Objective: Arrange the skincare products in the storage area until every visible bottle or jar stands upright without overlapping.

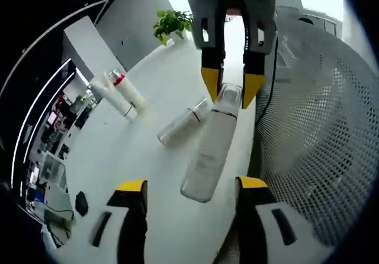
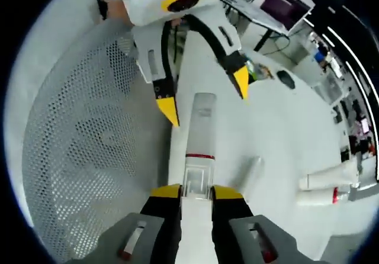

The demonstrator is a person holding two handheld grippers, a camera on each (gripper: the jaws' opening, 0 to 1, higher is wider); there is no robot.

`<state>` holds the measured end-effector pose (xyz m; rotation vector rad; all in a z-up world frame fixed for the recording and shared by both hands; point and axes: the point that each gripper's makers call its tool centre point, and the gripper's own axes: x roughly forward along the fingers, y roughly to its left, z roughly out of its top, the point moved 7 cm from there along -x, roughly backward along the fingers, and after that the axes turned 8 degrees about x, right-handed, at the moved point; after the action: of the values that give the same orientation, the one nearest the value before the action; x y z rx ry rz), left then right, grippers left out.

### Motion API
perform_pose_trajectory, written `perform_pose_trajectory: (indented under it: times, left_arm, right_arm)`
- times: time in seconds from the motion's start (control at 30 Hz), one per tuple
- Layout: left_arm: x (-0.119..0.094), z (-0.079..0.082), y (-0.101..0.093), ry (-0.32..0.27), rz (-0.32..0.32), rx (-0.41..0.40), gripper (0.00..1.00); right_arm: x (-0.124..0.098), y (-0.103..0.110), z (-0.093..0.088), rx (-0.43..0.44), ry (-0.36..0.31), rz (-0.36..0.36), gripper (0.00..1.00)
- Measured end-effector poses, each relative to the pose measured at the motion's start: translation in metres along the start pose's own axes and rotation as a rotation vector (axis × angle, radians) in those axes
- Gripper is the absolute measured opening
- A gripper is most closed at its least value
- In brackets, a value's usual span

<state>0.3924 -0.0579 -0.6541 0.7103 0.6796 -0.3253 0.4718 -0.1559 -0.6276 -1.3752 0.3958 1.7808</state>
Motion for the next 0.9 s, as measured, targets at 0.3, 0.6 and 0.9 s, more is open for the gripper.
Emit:
perform_pose_trajectory:
  times: [0.3, 0.6, 0.9]
  left_arm:
    - [0.001, 0.002, -0.007, -0.014, -0.074, 0.059, 0.2]
    - [-0.002, -0.001, -0.008, -0.003, -0.123, -0.003, 0.19]
    - [0.0, -0.007, -0.008, -0.011, -0.148, -0.139, 0.18]
  right_arm:
    - [0.0, -0.006, 0.028, -0.145, -0.007, 0.004, 0.13]
    - [0.002, -0.009, 0.031, -0.203, -0.018, 0.056, 0.14]
    - [0.006, -0.016, 0.02, 0.135, -0.074, 0.058, 0.24]
